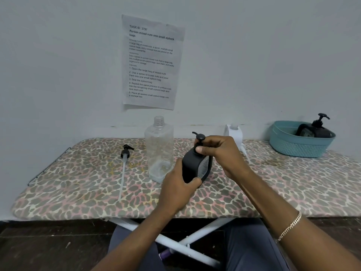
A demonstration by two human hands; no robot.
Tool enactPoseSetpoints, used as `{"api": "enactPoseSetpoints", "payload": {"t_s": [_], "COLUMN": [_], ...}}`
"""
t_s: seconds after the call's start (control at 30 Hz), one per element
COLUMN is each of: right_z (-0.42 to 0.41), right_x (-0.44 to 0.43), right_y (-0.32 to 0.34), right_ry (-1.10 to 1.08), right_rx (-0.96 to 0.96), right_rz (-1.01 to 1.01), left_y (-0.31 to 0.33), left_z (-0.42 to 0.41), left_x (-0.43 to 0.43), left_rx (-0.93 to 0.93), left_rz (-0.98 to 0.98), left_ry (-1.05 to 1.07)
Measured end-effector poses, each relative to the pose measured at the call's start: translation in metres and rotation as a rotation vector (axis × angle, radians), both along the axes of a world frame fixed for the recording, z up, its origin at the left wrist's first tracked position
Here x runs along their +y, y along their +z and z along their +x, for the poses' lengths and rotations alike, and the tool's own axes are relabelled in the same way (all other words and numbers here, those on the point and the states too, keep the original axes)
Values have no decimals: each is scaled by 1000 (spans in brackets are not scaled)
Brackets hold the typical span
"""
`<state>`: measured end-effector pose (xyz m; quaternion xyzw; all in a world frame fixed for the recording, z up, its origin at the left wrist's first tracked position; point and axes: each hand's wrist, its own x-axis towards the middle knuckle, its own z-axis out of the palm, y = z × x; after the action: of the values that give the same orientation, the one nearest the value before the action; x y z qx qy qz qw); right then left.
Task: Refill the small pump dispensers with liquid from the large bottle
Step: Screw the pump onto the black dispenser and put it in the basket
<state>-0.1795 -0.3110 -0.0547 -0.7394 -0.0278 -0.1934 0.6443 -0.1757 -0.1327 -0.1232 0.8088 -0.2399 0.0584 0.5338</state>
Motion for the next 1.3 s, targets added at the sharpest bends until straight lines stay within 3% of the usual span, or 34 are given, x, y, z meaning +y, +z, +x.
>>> {"api": "enactPoseSetpoints", "payload": {"t_s": [0.2,0.4,0.73,1.3], "right_z": [0,-3,-3,-14], "right_x": [-4,-14,7,29], "right_y": [2,9,10,1], "right_ry": [-9,142,-100,-303], "right_rx": [0,103,61,-7], "right_rz": [-111,-328,-297,-234], "left_y": [0,1,-2,-3], "left_z": [0,1,0,-3], "left_x": [0,0,0,0], "left_rx": [-5,-12,-10,-106], "left_rz": [-4,1,-25,47], "left_ry": [-9,-8,-4,48]}}
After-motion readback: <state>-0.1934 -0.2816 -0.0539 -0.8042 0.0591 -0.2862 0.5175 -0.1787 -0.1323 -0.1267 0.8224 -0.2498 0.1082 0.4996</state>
